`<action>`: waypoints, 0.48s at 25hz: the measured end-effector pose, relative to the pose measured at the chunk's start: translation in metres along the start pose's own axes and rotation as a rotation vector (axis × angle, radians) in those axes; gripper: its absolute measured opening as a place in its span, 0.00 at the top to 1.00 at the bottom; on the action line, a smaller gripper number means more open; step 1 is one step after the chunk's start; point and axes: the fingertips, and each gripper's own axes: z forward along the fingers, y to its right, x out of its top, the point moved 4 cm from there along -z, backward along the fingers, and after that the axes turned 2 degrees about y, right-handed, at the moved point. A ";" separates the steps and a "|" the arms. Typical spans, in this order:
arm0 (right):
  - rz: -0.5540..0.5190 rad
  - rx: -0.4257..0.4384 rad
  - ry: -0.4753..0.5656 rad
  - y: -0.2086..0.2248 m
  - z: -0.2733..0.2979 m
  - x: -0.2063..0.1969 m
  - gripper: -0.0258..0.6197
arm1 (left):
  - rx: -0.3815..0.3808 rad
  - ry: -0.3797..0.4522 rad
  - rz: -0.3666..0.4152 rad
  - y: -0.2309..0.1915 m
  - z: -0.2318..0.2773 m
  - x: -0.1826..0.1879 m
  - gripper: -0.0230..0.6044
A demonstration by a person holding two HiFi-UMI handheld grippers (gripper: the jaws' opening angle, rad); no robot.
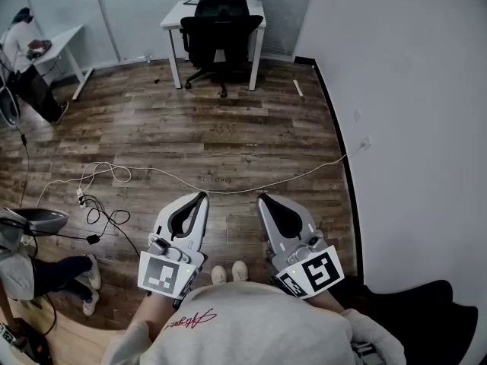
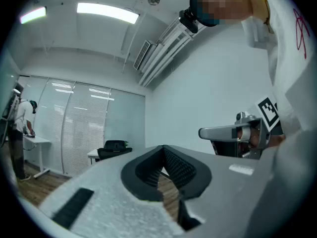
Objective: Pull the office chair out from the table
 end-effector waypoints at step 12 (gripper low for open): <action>0.003 -0.001 0.001 0.001 -0.001 0.004 0.96 | 0.017 0.019 -0.021 0.000 0.004 0.009 0.96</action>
